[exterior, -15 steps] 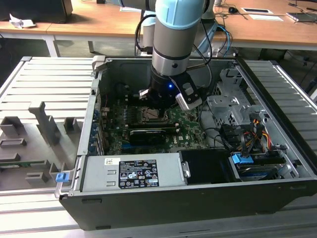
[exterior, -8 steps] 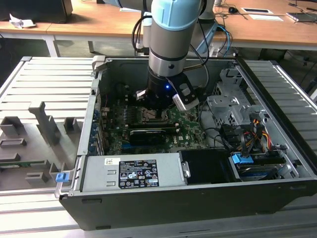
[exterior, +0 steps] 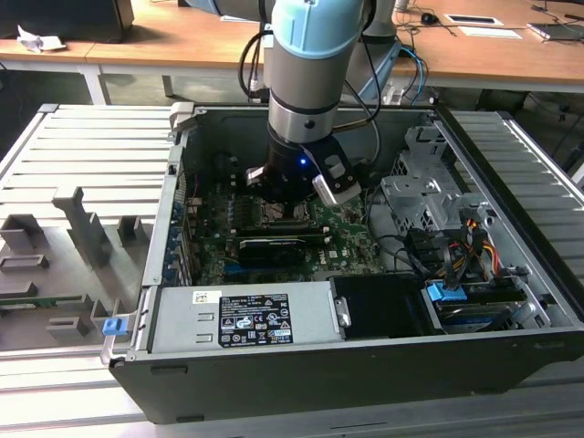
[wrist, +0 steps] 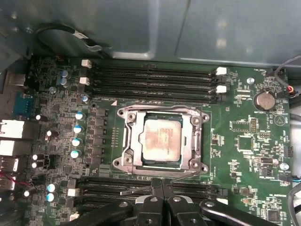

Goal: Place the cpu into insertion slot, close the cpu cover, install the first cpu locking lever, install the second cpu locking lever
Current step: 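Install the second cpu locking lever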

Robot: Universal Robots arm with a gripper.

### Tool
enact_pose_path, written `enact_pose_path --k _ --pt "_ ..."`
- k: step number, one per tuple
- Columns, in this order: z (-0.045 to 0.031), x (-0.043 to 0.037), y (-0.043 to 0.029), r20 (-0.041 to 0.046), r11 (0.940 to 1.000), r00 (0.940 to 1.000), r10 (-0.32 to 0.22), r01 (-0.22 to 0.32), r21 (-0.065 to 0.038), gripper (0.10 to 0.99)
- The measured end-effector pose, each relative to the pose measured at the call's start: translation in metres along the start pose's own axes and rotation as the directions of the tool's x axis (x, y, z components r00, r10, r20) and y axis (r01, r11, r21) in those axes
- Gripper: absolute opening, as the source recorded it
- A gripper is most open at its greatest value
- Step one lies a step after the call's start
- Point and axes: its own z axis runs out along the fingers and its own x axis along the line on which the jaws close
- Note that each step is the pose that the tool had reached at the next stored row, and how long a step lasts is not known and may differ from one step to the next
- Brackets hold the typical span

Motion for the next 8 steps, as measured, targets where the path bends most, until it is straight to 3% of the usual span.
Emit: enact_pose_path --k 3,8 --pt "0.0071 0.0074 -0.0007 -0.0002 1.0000 1.0000 0.000 0.000 -0.001 0.106" --pt "0.0118 0.0086 -0.0014 0.0003 1.0000 1.0000 0.000 0.000 -0.008 0.106"
